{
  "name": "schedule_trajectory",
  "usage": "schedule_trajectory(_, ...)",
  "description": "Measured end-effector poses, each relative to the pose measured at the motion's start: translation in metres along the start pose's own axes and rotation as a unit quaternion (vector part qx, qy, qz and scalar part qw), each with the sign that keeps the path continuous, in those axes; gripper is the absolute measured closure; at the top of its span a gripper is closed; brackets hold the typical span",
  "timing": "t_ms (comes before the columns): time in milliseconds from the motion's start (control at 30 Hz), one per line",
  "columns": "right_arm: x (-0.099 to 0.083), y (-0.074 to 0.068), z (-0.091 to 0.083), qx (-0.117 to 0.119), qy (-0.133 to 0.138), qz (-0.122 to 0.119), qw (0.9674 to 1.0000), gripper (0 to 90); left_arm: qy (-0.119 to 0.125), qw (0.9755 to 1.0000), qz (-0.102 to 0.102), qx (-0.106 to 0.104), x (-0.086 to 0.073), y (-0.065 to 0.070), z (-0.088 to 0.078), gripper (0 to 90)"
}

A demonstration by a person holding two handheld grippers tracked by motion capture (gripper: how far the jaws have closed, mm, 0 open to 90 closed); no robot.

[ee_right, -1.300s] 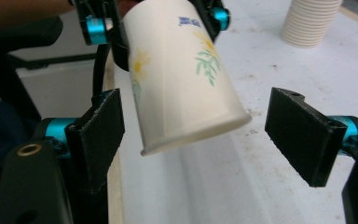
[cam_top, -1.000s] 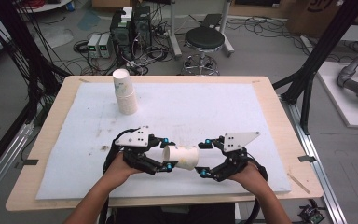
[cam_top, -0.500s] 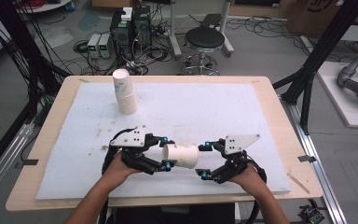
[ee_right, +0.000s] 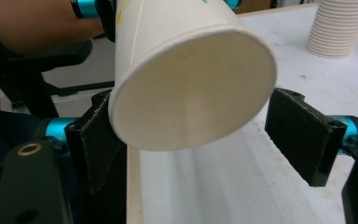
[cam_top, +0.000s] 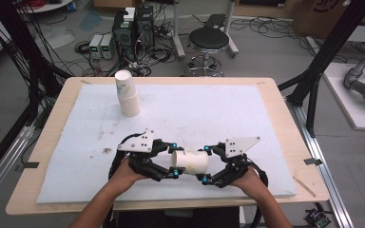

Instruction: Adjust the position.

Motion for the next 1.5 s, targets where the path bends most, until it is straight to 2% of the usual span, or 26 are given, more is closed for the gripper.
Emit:
schedule_trajectory(200,0.000,0.000,-0.002,0.006,0.016,-0.011,0.9998,20.9,0.012,0.9999,-0.004,-0.008,-0.001,0.000,0.001,37.2)
schedule_trajectory(300,0.001,-0.001,-0.003,0.016,0.028,-0.017,0.9993,26.2,0.026,0.9995,-0.010,-0.011,-0.003,-0.001,0.000,37.1)
schedule_trajectory(500,0.001,-0.001,-0.005,0.019,0.040,-0.015,0.9989,30.2,0.040,0.9989,-0.018,-0.014,-0.008,-0.002,0.001,37.0)
schedule_trajectory(633,0.002,0.000,-0.007,0.024,0.057,-0.011,0.9980,32.9,0.045,0.9987,-0.020,-0.015,-0.010,-0.002,0.000,37.2)
schedule_trajectory(833,0.003,0.000,-0.007,0.028,0.061,-0.006,0.9977,34.8,0.052,0.9982,-0.024,-0.016,-0.013,-0.002,0.000,37.2)
schedule_trajectory(967,0.003,0.001,-0.007,0.031,0.059,-0.005,0.9978,35.9,0.048,0.9985,-0.023,-0.017,-0.015,-0.003,0.000,37.1)
schedule_trajectory(1033,0.004,0.002,-0.007,0.033,0.056,-0.002,0.9979,35.9,0.040,0.9986,-0.030,-0.015,-0.014,-0.003,-0.001,34.8)
schedule_trajectory(1067,0.004,0.003,-0.008,0.030,0.050,0.000,0.9983,35.9,0.031,0.9988,-0.035,-0.011,-0.013,-0.003,-0.001,24.4)
schedule_trajectory(1133,0.006,0.004,-0.010,0.032,0.038,0.005,0.9988,35.9,0.007,0.9993,-0.036,0.004,-0.012,-0.003,-0.002,15.7)
schedule_trajectory(1200,0.009,0.005,-0.011,0.027,0.024,0.003,0.9993,35.9,-0.010,0.9994,-0.032,0.013,-0.011,-0.003,-0.005,15.6)
schedule_trajectory(1333,0.015,0.007,-0.009,0.017,-0.022,0.002,0.9996,35.9,-0.037,0.9986,-0.022,0.030,-0.009,-0.004,-0.010,15.7)
schedule_trajectory(1500,0.024,0.009,-0.006,0.009,-0.070,0.000,0.9975,35.9,-0.080,0.9952,-0.017,0.053,-0.008,-0.005,-0.012,15.7)
Point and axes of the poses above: each handheld gripper's, and its own axes: z roughly forward along the jaws, x roughly out of its top, y roughly to its right, the point moved 2 cm from there along z, roughly forward along the jaws, and after that the axes turned 10 degrees about -y, right-handed, at the moved point
